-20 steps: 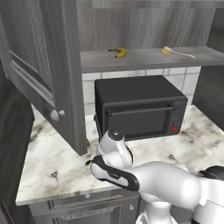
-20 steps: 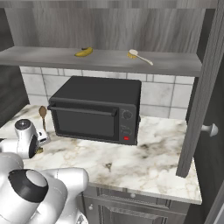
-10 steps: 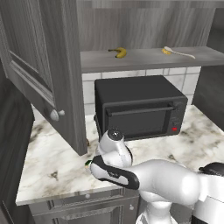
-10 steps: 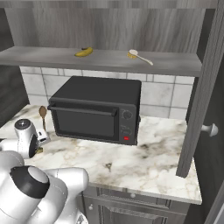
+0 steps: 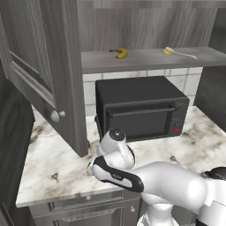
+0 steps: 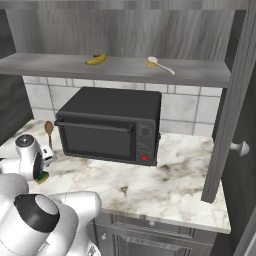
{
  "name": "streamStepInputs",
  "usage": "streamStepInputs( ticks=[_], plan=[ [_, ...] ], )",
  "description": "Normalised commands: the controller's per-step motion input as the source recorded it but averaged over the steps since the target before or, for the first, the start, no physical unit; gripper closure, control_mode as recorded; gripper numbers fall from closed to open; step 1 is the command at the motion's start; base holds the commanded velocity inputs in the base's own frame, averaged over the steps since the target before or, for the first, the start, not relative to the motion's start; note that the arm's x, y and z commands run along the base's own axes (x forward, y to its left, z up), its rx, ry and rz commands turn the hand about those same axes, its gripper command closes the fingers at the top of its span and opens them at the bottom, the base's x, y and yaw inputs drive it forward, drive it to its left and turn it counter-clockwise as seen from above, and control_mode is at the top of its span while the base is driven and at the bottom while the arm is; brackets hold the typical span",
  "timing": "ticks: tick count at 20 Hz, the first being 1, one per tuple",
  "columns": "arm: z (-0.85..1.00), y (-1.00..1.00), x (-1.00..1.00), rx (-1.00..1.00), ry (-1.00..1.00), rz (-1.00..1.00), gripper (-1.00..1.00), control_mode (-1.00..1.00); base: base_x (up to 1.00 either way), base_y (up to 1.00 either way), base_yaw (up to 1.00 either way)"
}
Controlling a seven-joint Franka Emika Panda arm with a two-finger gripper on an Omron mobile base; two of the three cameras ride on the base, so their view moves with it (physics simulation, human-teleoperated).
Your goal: Pick the sponge and dish brush from the cabinet and place them on the counter.
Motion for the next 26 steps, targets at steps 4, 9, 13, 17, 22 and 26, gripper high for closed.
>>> streamStepInputs(
  ticks=[4, 9, 13, 17, 22, 26],
  plan=[
    [0.51, -0.03, -0.22, 0.01, -0.06, 0.0, -1.0, -1.0, 0.0, 0.0, 0.0],
    [0.6, -0.09, -0.35, 0.05, 0.0, 0.0, -1.0, -1.0, 0.0, 0.0, 0.0],
    [0.61, -0.2, -0.54, 0.05, 0.0, -0.03, -1.0, -1.0, 0.0, 0.0, 0.0],
    [0.64, -0.13, -0.43, 0.01, 0.0, -0.13, -1.0, -1.0, 0.0, 0.0, 0.0],
    [0.66, -0.16, -0.49, 0.0, 0.02, -0.18, -1.0, -1.0, 0.0, 0.0, 0.0],
    [0.76, -0.21, -0.44, 0.0, 0.05, -0.17, -1.0, -1.0, 0.0, 0.0, 0.0]
  ],
)
